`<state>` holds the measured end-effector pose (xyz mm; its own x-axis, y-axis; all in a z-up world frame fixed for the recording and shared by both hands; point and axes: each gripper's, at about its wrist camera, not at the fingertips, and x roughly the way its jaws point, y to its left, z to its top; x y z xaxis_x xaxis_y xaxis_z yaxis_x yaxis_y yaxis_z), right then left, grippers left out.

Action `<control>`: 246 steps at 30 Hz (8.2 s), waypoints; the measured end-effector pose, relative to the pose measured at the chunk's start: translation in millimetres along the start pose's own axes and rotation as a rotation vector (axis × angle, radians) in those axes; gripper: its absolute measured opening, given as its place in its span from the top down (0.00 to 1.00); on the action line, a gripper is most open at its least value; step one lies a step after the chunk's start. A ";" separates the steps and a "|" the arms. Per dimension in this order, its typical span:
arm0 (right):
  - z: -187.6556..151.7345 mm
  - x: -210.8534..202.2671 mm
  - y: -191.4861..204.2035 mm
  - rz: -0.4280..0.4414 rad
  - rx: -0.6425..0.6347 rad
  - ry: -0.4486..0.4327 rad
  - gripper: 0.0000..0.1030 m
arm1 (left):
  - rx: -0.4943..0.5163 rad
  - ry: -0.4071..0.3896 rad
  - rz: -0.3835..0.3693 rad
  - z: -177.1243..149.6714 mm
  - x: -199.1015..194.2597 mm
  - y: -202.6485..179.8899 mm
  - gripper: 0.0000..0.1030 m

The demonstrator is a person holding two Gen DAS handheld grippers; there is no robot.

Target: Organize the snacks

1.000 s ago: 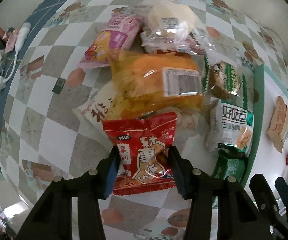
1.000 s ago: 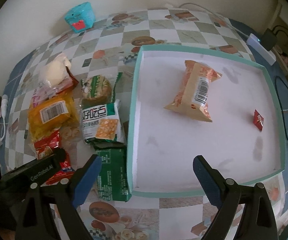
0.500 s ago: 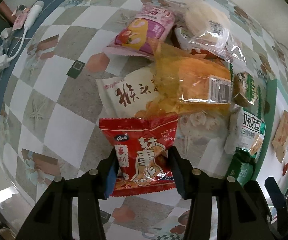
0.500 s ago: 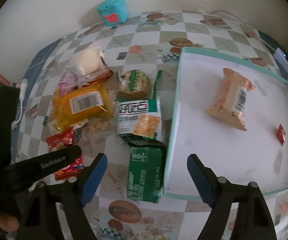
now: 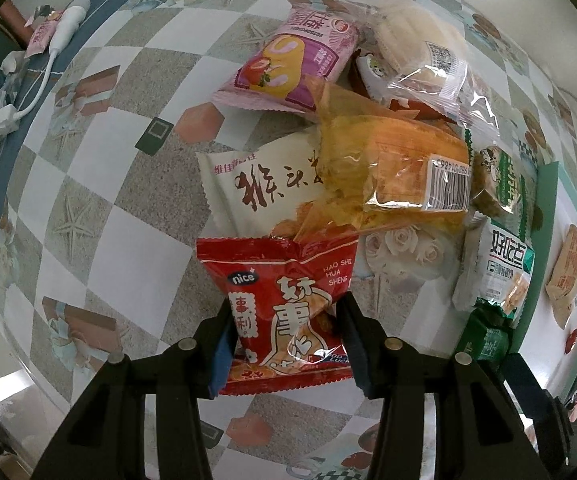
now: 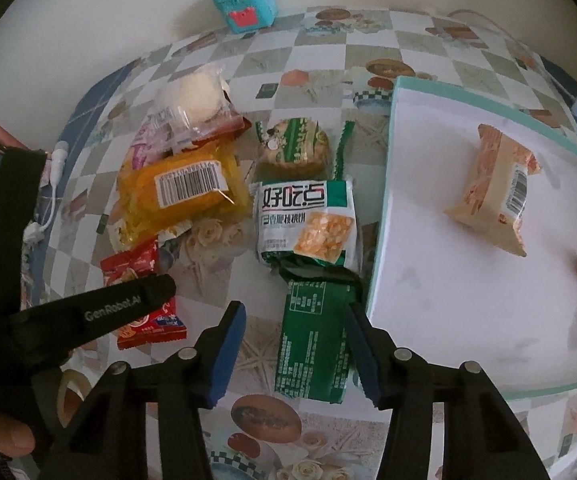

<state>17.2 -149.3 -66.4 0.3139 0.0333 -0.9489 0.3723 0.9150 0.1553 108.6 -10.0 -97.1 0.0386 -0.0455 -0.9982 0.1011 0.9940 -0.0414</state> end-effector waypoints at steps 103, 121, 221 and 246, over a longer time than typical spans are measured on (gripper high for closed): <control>-25.0 -81.0 -237.0 -0.355 0.700 -0.123 0.58 | 0.527 -0.258 -0.127 -86.5 -63.3 -214.2 0.53; -20.3 -42.8 -235.6 -0.331 0.629 0.002 0.58 | 0.520 -0.177 -0.110 -81.2 -25.7 -213.6 0.49; 86.2 39.1 46.5 -0.164 -0.114 -0.157 0.50 | -0.316 -0.238 -0.085 45.9 -5.9 68.2 0.06; 94.3 38.4 23.7 -0.126 -0.073 -0.162 0.83 | -0.311 -0.158 -0.178 63.7 12.5 73.6 0.06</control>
<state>120.5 -164.3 -73.3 0.4069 -0.1427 -0.9022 0.3548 0.9349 0.0122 179.8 56.3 -109.9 0.2029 -0.2105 -0.9563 -0.1847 0.9509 -0.2485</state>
